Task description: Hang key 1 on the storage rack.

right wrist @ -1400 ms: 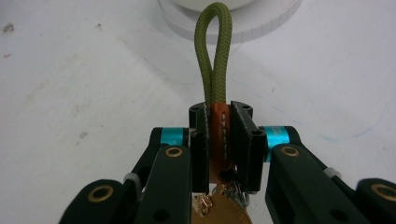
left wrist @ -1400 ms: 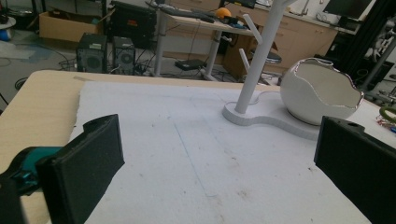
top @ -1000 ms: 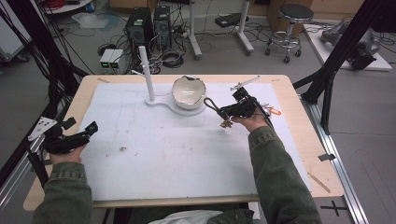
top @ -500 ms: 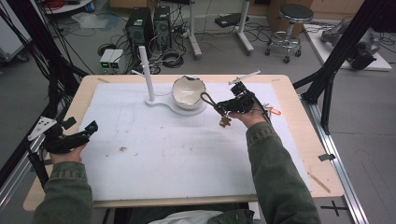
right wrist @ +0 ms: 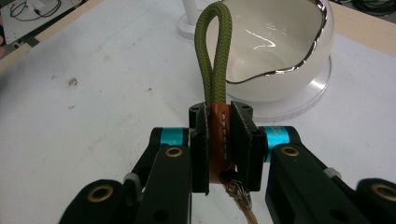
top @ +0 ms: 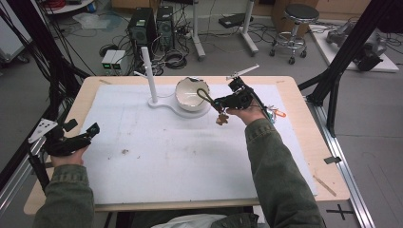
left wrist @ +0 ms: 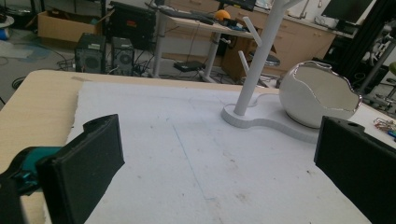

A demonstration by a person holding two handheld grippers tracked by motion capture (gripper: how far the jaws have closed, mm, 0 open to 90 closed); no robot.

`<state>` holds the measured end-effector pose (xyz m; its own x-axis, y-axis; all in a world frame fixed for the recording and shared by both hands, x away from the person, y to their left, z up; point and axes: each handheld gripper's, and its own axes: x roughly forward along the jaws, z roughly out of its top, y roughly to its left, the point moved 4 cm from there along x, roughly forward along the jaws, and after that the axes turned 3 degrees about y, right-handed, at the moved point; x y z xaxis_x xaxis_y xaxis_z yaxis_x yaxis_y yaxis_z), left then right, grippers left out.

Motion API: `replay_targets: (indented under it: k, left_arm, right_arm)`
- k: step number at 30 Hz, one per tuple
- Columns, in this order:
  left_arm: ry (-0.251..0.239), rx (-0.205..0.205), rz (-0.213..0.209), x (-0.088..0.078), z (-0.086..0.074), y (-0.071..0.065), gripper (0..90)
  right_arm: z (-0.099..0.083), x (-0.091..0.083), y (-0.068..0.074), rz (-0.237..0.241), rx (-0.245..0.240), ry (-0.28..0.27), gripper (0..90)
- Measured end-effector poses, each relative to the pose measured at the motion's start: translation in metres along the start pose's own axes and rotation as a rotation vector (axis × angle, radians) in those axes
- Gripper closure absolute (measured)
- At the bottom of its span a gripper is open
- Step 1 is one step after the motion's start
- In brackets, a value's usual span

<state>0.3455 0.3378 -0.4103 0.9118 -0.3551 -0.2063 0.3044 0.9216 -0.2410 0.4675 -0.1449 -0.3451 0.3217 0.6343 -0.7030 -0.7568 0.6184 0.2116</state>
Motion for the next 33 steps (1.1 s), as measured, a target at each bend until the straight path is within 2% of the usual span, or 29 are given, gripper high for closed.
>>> replay_targets:
  k: [8,21,30,33]
  left_arm:
    - [0.0,0.002,0.0,0.001,0.0,0.0,1.7]
    - [-0.002,0.002,-0.003,0.001,0.0,0.0,1.7]
    - [-0.002,0.003,-0.006,0.003,0.0,0.0,1.7]
    - [-0.001,0.004,-0.007,0.003,0.001,-0.001,1.7]
  right_arm:
    - [0.012,0.0,0.005,0.017,-0.006,-0.013,78.1]
    - [0.041,0.007,0.022,0.036,-0.042,-0.027,78.1]
    - [0.066,0.012,0.034,0.04,-0.071,-0.026,78.1]
    - [0.076,0.013,0.041,0.059,-0.079,-0.044,78.2]
